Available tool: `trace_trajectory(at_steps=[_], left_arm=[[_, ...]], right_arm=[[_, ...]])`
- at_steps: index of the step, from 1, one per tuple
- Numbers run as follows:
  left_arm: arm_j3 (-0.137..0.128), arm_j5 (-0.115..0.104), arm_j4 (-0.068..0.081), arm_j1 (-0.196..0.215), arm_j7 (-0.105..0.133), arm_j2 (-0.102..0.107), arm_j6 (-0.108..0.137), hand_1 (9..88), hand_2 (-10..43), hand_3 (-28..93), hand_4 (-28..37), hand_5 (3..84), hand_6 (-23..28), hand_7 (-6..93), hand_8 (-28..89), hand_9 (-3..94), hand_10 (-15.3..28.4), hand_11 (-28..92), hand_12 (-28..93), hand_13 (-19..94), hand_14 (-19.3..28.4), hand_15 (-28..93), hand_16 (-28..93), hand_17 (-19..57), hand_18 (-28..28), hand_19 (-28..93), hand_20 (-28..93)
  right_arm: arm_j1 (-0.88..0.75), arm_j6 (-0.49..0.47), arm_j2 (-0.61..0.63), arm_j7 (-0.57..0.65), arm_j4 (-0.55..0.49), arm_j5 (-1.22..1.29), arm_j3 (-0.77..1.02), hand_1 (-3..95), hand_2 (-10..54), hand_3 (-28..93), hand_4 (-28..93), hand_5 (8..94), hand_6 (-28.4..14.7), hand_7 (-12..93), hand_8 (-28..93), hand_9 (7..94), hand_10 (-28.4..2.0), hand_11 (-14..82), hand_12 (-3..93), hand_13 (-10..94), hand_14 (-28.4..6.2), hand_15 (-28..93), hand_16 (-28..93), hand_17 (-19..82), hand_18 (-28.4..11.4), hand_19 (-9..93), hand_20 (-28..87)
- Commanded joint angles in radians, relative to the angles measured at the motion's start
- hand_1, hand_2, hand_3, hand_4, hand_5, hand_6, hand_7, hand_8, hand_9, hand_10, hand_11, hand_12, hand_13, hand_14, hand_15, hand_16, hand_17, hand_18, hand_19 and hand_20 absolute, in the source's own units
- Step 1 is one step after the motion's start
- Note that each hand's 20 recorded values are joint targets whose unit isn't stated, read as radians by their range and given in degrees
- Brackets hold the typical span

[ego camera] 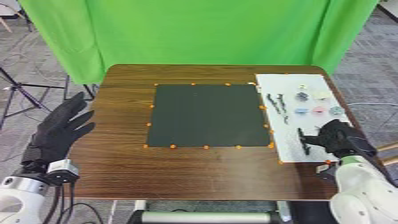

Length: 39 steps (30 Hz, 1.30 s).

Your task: Arrange flowers

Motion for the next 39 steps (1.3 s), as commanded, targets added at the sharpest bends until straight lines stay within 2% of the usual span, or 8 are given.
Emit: trace_trajectory(at_steps=[1,5,13,15,28,34,37,39], left_arm=[[-0.006,-0.006,-0.004,0.011,-0.003,0.01,0.006,23.6,-6.7,69,-28.3,20.0,0.6,18.7,-9,16.1,8.3,11,19,13,11.3,18,5,-9.9,18.8,38,8],[-0.005,-0.007,-0.002,0.008,-0.009,0.009,0.002,23.6,-6.7,69,-28.3,20.0,0.6,18.6,-9,16.1,8.3,11,19,13,11.3,18,5,-9.9,18.7,38,8],[-0.008,-0.005,-0.004,0.009,-0.011,0.008,-0.001,23.6,-6.5,69,-28.3,20.1,0.6,18.4,-9,16.1,8.3,11,19,13,11.5,18,5,-9.9,18.7,38,8],[-0.005,-0.012,-0.004,0.015,-0.003,0.02,0.01,23.5,-6.5,69,-28.3,20.1,0.6,18.4,-9,16.1,8.3,11,19,13,11.5,18,5,-9.9,18.7,38,8],[-0.004,-0.01,-0.004,0.013,-0.004,0.015,0.008,23.4,-6.2,69,-28.3,20.2,0.7,18.3,-9,16.3,8.4,11,19,13,11.4,18,5,-10.0,18.8,38,8],[-0.005,-0.007,-0.005,0.011,-0.011,0.007,0.004,23.4,-6.3,69,-28.3,20.2,0.6,18.3,-9,16.4,8.4,11,19,13,11.5,18,5,-10.0,18.8,38,8],[-0.004,-0.006,-0.005,0.01,-0.012,0.005,0.003,23.4,-6.2,69,-28.3,20.2,0.6,18.4,-9,16.4,8.4,11,19,13,11.4,18,5,-10.0,18.8,38,8],[-0.004,-0.007,-0.007,0.014,-0.011,0.004,0.007,23.5,-6.2,69,-28.3,20.2,0.6,18.5,-9,16.4,8.4,11,19,13,11.5,18,5,-10.0,18.8,38,8]], right_arm=[[0.0,-0.056,0.004,0.007,0.039,-0.014,-0.031,34.8,-9.5,45,-28,66.9,0.9,38,-17,69.1,-13.0,51.0,35.4,64,-10.8,79,32,29,-20.8,87,49],[-0.001,-0.092,0.007,0.023,0.064,-0.031,-0.043,34.7,-9.5,47,-28,66.9,1.0,38,-18,68.8,-12.9,51.3,35.0,64,-10.9,79,32,29,-20.8,87,49],[-0.012,-0.14,0.0,0.052,0.09,-0.069,-0.077,25.5,-9.5,68,-28,66.4,1.1,39,-18,67.4,-12.7,51.8,35.1,63,-10.8,79,31,29,-20.6,86,49],[-0.012,-0.149,-0.002,0.055,0.092,-0.073,-0.09,25.8,-9.5,70,-28,66.1,1.1,39,-18,67.2,-12.6,51.9,35.2,62,-10.8,79,31,29,-20.7,86,49],[-0.024,-0.236,-0.006,0.063,0.094,-0.102,-0.175,26.7,-9.5,72,-28,65.5,1.4,42,-17,65.7,-12.6,55.7,37.7,62,-10.8,79,31,28,-20.7,86,49],[-0.01,-0.255,-0.012,0.092,0.144,-0.139,-0.224,31.9,-9.5,72,-28,66.6,2.0,55,-19,67.1,-11.2,62.7,43.6,63,-11.4,85,36,29,-21.6,88,52],[-0.009,-0.243,-0.019,0.1,0.158,-0.143,-0.242,37.1,-9.5,70,-28,66.5,1.0,59,7,67.5,-10.8,63.9,45.0,64,-11.8,90,40,30,-22.3,90,55],[-0.005,-0.225,-0.022,0.082,0.17,-0.153,-0.251,39.5,-9.5,69,-28,66.8,1.4,62,13,67.4,-10.8,63.9,45.1,65,-12.3,92,42,30,-22.5,91,56]])
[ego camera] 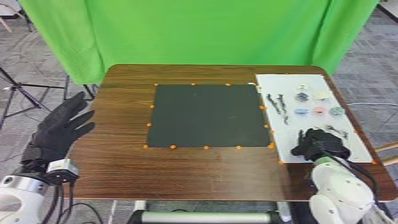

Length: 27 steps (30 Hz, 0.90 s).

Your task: Arrange flowers

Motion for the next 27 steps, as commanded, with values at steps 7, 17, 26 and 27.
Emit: trace_trajectory(at_steps=[7,17,26,27], left_arm=[[-0.008,-0.003,-0.008,0.013,-0.007,-0.009,0.006,23.5,-6.1,69,-28.3,20.2,0.6,18.5,-9,16.3,8.3,11,19,13,11.4,18,5,-10.0,18.8,38,8],[-0.019,-0.004,-0.012,0.019,-0.005,-0.005,0.009,23.5,-6.1,69,-28.3,20.2,0.6,18.3,-9,16.4,8.3,11,19,13,11.5,18,5,-10.0,18.8,38,8],[-0.026,-0.005,-0.015,0.025,-0.001,-0.001,0.011,23.4,-6.2,69,-28.3,20.2,0.6,18.3,-9,16.5,8.3,11,19,13,11.5,18,5,-10.0,18.8,38,8],[-0.026,-0.004,-0.014,0.025,-0.002,-0.002,0.01,23.4,-6.2,69,-28.3,20.2,0.6,18.3,-9,16.5,8.4,11,19,13,11.5,18,5,-10.0,18.8,38,8]], right_arm=[[-0.088,0.041,-0.037,-0.019,0.111,0.015,-0.077,44.6,-9.5,79,-28,68.3,0.6,66,21,73.0,-10.2,71.3,52.4,68,-12.4,93,45,32,-22.8,92,55],[-0.075,0.202,-0.032,-0.028,0.061,0.095,-0.01,42.6,-9.5,85,-23,69.7,-3.2,66,28,76.1,-11.6,71.9,51.5,70,-13.0,93,46,33,-23.5,93,56],[-0.042,0.215,-0.017,-0.008,0.023,0.139,0.043,41.5,-9.5,84,-19,70.4,-4.0,66,30,76.4,-11.7,72.2,53.3,70,-13.1,93,48,33,-23.5,93,56],[-0.039,0.176,-0.018,0.005,0.019,0.11,0.045,42.0,-9.5,84,-21,69.1,-3.3,66,28,75.1,-11.5,71.8,53.0,69,-13.1,93,47,33,-23.2,93,56]])
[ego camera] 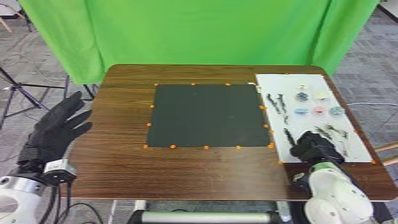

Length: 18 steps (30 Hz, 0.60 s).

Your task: Arrange flowers

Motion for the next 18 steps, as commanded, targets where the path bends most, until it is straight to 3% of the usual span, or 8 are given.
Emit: trace_trajectory(at_steps=[1,8,9,11,12,18], left_arm=[[-0.007,-0.004,-0.007,0.011,-0.003,-0.002,0.007,23.4,-6.1,69,-28.3,20.2,0.6,18.3,-9,16.5,8.4,11,19,13,11.5,18,5,-10.0,18.8,38,8],[-0.012,-0.006,-0.009,0.019,0.0,0.002,0.011,23.4,-6.0,69,-28.3,20.2,0.6,18.4,-9,16.5,8.4,11,19,13,11.4,17,5,-10.0,18.8,38,8],[-0.012,-0.006,-0.009,0.017,-0.002,0.002,0.012,23.4,-6.0,69,-28.3,20.2,0.6,18.3,-9,16.5,8.4,11,19,13,11.5,17,5,-10.0,18.8,38,8],[-0.012,-0.006,-0.009,0.017,-0.003,0.001,0.009,23.4,-6.0,69,-28.3,20.2,0.6,18.3,-9,16.5,8.3,11,19,13,11.4,17,5,-10.0,18.8,38,8],[-0.012,-0.005,-0.008,0.016,-0.003,0.001,0.008,23.4,-6.0,69,-28.3,20.2,0.6,18.3,-9,16.5,8.3,11,19,13,11.4,17,5,-10.0,18.8,38,8],[-0.012,-0.004,-0.008,0.015,-0.006,-0.002,0.005,23.4,-6.1,69,-28.3,20.2,0.5,18.3,-9,16.4,8.3,11,19,13,11.5,17,5,-10.1,18.8,38,8]], right_arm=[[-0.006,-0.053,0.009,0.031,-0.009,-0.095,0.028,41.8,-9.5,83,-24,68.0,-2.7,66,26,73.8,-11.1,71.2,52.8,68,-12.9,93,46,32,-22.9,92,55],[-0.008,-0.086,0.007,0.039,-0.021,-0.086,0.049,32.6,-9.5,80,-28,60.0,-2.2,62,17,64.5,-11.8,69.3,52.3,60,-13.5,92,42,26,-22.2,87,55],[-0.008,-0.094,0.008,0.042,-0.021,-0.093,0.049,30.9,-9.5,80,-28,59.8,-2.2,62,13,63.1,-12.3,69.2,52.3,59,-13.6,92,41,26,-22.2,86,55],[-0.007,-0.095,0.008,0.037,-0.02,-0.098,0.051,27.1,-9.5,82,-28,57.3,-3.3,65,-14,59.0,-13.9,68.5,52.3,56,-14.1,91,40,24,-22.1,84,55],[-0.005,-0.105,0.008,0.038,-0.021,-0.096,0.051,26.0,-9.5,82,-28,56.3,-3.7,65,-17,56.9,-14.4,68.4,52.0,54,-14.4,91,40,23,-22.1,83,55],[-0.009,-0.143,0.008,0.005,-0.024,-0.091,0.056,23.3,-9.5,83,-28,43.9,-5.1,59,-21,43.9,-17.7,64.7,47.5,45,-16.0,87,34,17,-22.0,77,54]])
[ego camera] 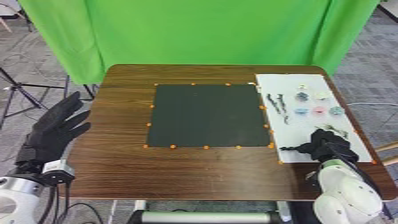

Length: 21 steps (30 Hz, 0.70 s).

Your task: Arrange flowers

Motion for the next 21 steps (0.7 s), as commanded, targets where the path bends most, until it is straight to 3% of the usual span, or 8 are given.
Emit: trace_trajectory(at_steps=[1,8,17,21], left_arm=[[-0.007,-0.003,-0.007,0.012,-0.007,-0.002,0.003,23.4,-6.1,69,-28.3,20.2,0.5,18.3,-9,16.5,8.3,11,19,13,11.5,17,5,-10.0,18.8,38,8],[-0.009,-0.003,-0.006,0.009,-0.005,0.001,0.0,23.4,-6.0,69,-28.3,20.2,0.6,18.2,-9,16.5,8.4,11,19,13,11.6,17,5,-10.0,18.8,38,8],[-0.009,-0.002,-0.003,0.01,-0.007,0.002,-0.001,23.3,-6.0,69,-28.3,20.3,0.6,18.0,-9,16.5,8.3,11,19,13,11.5,17,5,-10.0,18.8,38,8],[-0.009,-0.004,-0.004,0.01,-0.009,0.002,-0.003,23.4,-6.0,69,-28.3,20.3,0.6,18.0,-9,16.5,8.3,11,19,13,11.5,17,5,-10.0,18.8,38,8]], right_arm=[[-0.012,-0.051,0.006,-0.032,-0.006,-0.006,0.009,23.4,-9.5,83,-28,43.1,-5.5,58,-21,42.3,-18.0,63.2,46.1,44,-16.1,86,32,16,-22.0,77,54],[-0.026,0.054,0.023,-0.055,-0.001,-0.052,-0.011,25.7,-9.5,86,-28,38.8,-6.3,54,-20,35.6,-18.6,58.7,41.0,35,-15.9,82,26,12,-21.1,72,52],[-0.041,0.348,0.052,-0.09,0.044,-0.161,-0.044,27.9,-9.5,87,-28,42.9,-5.5,69,-24,39.3,-17.0,66.4,44.5,40,-14.9,86,26,13,-20.2,73,52],[-0.05,0.306,0.049,-0.22,0.059,-0.138,-0.005,29.4,-9.5,88,-28,41.5,-4.7,73,-25,38.0,-15.8,66.8,46.6,39,-13.1,86,26,12,-19.3,71,51]])
